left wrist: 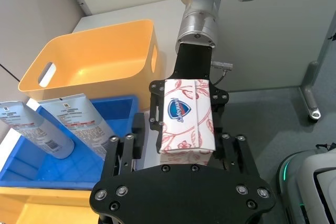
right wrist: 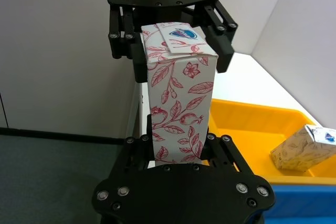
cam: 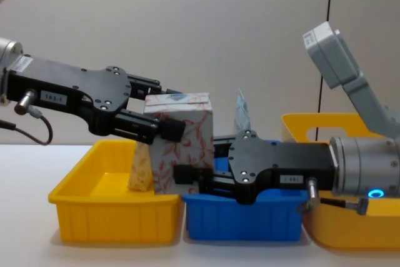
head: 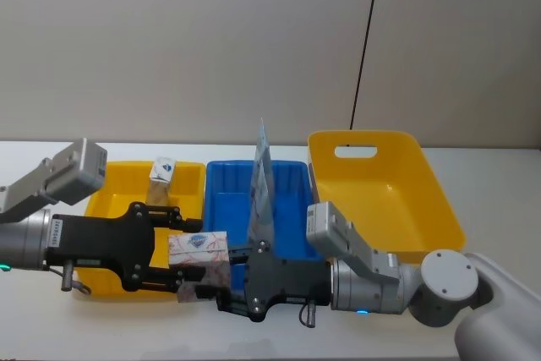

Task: Bimanual collaborative sorting of washing and personal care products

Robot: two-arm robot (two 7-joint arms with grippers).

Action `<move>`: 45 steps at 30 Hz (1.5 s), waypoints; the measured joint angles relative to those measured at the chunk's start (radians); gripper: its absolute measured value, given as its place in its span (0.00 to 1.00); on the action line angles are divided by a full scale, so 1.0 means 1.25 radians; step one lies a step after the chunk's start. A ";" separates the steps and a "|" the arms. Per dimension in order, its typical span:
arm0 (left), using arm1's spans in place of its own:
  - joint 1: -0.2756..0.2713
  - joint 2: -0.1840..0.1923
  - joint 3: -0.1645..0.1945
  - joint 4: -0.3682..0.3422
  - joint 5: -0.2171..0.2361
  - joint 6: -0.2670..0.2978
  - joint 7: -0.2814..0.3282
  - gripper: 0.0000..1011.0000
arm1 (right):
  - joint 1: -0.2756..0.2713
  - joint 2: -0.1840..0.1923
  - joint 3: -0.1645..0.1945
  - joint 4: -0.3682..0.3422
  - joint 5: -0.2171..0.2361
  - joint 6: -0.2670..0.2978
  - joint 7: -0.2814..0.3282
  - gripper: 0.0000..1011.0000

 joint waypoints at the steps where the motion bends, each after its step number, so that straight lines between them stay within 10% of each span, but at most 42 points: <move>1: 0.000 0.000 0.000 0.000 0.000 0.000 0.000 0.65 | -0.001 0.001 0.000 -0.002 0.000 0.000 0.000 0.37; 12: 0.000 0.000 0.000 0.000 0.000 0.000 0.000 0.99 | -0.008 0.018 0.001 -0.022 0.013 0.006 -0.009 0.37; 45: 0.000 0.000 0.000 0.000 0.000 0.000 0.000 0.99 | -0.117 0.171 0.123 -0.190 0.031 0.061 -0.187 0.37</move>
